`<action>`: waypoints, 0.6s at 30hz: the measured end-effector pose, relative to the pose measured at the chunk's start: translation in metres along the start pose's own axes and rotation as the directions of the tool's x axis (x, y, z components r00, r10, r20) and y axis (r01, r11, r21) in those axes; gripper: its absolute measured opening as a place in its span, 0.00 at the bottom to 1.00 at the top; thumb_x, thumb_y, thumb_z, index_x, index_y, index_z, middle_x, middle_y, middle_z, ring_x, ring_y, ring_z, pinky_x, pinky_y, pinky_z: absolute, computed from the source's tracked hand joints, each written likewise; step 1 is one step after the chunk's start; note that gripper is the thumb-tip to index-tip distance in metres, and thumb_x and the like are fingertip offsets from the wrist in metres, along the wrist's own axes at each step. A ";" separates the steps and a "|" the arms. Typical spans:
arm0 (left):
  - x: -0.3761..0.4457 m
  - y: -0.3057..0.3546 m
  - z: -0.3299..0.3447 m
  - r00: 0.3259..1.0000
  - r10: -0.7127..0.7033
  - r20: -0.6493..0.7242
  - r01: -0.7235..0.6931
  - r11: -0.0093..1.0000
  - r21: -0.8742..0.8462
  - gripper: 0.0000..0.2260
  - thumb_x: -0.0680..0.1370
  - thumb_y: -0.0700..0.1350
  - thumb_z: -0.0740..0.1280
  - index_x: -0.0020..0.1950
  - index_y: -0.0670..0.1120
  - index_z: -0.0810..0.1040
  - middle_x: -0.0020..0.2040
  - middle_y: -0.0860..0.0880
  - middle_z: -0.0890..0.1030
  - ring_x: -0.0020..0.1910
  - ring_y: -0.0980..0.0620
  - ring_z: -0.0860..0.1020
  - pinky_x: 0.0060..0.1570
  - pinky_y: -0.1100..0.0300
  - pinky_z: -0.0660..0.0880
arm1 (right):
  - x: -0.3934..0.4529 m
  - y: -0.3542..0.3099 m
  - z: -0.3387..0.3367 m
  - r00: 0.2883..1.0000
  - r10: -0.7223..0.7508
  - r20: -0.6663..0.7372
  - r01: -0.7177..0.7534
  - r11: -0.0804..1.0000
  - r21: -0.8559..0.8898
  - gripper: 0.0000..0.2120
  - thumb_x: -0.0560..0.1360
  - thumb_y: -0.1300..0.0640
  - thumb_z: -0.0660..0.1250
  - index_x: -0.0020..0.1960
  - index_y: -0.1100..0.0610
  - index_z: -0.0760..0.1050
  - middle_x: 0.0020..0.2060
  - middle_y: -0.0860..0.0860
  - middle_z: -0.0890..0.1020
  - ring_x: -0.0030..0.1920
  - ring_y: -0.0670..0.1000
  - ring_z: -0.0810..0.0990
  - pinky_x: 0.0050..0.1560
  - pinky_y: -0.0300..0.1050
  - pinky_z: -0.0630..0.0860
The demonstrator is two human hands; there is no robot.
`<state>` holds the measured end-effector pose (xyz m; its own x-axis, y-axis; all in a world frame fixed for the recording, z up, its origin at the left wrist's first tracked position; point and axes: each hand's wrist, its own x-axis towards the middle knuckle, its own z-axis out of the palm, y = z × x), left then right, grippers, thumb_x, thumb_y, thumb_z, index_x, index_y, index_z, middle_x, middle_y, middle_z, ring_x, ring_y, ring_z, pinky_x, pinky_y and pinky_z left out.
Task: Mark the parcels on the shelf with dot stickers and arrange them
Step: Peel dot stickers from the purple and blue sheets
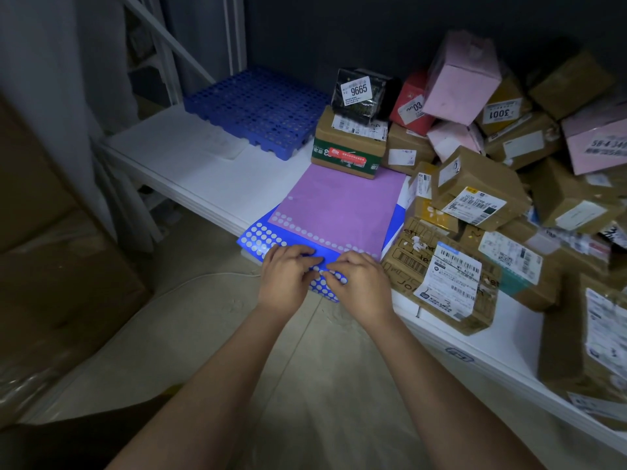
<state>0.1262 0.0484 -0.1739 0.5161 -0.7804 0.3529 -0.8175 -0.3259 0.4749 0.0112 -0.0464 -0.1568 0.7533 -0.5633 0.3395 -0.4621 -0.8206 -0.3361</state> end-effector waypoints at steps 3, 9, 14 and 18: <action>0.001 0.000 -0.001 0.999 0.028 -0.015 -0.028 1.000 0.002 0.10 0.63 0.44 0.71 0.43 0.48 0.86 0.43 0.48 0.84 0.38 0.45 0.81 0.44 0.51 0.76 | 0.001 -0.003 -0.001 1.000 0.003 -0.001 -0.003 1.000 -0.025 0.05 0.64 0.54 0.70 0.35 0.54 0.83 0.32 0.49 0.80 0.33 0.55 0.79 0.38 0.45 0.77; 0.001 -0.002 0.001 1.000 -0.001 0.006 0.001 1.000 -0.017 0.10 0.64 0.42 0.72 0.44 0.47 0.86 0.44 0.46 0.84 0.40 0.43 0.81 0.47 0.47 0.76 | 0.001 -0.002 -0.001 0.999 -0.037 -0.021 0.035 0.995 -0.092 0.04 0.64 0.54 0.70 0.32 0.52 0.82 0.31 0.47 0.79 0.32 0.52 0.78 0.41 0.42 0.74; 0.002 -0.002 0.001 1.000 0.001 -0.001 -0.001 1.000 -0.015 0.10 0.64 0.43 0.71 0.43 0.47 0.86 0.43 0.47 0.84 0.39 0.44 0.81 0.46 0.48 0.76 | 0.002 0.002 0.003 0.996 -0.084 0.013 0.085 0.980 -0.179 0.09 0.68 0.49 0.66 0.36 0.51 0.83 0.33 0.47 0.79 0.34 0.52 0.79 0.41 0.42 0.73; 0.004 -0.005 0.003 1.000 -0.004 0.029 0.005 1.000 -0.026 0.09 0.65 0.44 0.70 0.43 0.47 0.86 0.43 0.47 0.84 0.39 0.44 0.82 0.46 0.48 0.76 | 0.005 0.002 0.003 0.991 -0.121 0.055 0.131 0.968 -0.216 0.14 0.70 0.48 0.61 0.35 0.51 0.82 0.31 0.47 0.78 0.32 0.52 0.78 0.40 0.43 0.74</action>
<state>0.1317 0.0456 -0.1779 0.5118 -0.7944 0.3273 -0.8079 -0.3154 0.4978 0.0160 -0.0504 -0.1585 0.8285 -0.4533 0.3289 -0.4500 -0.8884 -0.0908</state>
